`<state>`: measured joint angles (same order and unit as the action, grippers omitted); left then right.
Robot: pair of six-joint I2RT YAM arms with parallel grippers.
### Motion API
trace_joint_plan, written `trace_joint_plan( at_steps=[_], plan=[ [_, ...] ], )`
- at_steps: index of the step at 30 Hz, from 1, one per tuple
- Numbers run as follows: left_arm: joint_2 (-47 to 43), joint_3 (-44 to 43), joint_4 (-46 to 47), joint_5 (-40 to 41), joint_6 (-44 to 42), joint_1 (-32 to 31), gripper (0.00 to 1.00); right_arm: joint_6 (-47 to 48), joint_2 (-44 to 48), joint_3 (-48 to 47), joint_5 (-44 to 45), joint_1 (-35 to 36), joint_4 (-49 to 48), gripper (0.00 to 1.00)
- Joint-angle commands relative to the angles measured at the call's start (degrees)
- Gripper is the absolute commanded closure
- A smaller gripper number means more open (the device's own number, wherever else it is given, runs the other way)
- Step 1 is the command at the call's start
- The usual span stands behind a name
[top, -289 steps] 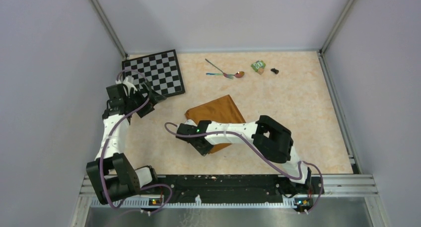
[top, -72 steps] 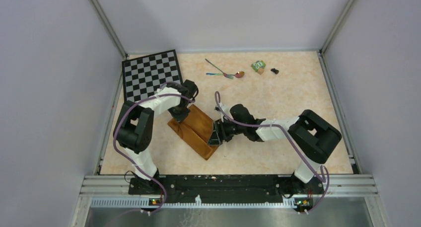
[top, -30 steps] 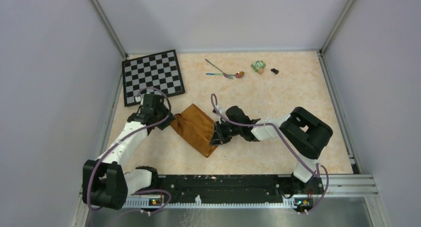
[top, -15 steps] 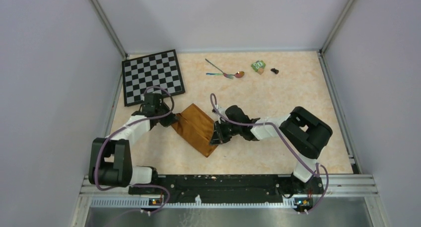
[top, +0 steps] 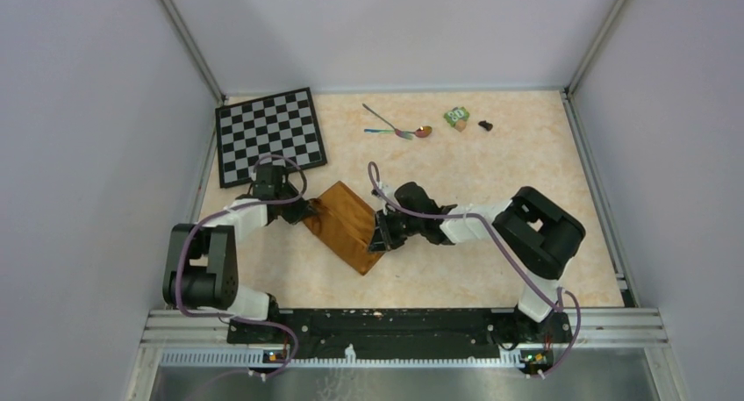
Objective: Fold the napkin into a case and place the utensils inside
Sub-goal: Smooth out the 2/3-rectangle-folded napkin at the center of the board.
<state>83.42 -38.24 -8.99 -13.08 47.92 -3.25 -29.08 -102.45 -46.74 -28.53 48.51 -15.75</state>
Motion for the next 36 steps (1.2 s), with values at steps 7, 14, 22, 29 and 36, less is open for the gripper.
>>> trace_joint_plan(
  at_steps=[7,14,22,29,36],
  plan=[
    [1.58,0.01,1.32,3.94,-0.49,1.4,1.0,-0.22,-1.77,-1.49,0.3,-0.88,-0.17,0.93],
    [0.23,-0.82,0.23,1.37,-2.81,1.4,0.98,-2.52,-1.61,0.81,-0.84,-0.87,-2.73,0.93],
    [-5.21,-3.27,-1.37,-4.92,-4.83,1.35,0.8,-1.41,-0.52,-0.94,-0.4,-0.88,-0.86,0.86],
    [-1.99,-3.98,0.18,-5.75,-3.55,1.38,0.9,-1.4,-0.64,-1.33,-0.48,-0.87,-0.95,0.89],
    [4.63,-3.82,4.82,-3.87,-2.2,1.36,0.94,-0.95,-1.31,-1.77,-0.73,-0.87,-0.66,0.9]
  ],
)
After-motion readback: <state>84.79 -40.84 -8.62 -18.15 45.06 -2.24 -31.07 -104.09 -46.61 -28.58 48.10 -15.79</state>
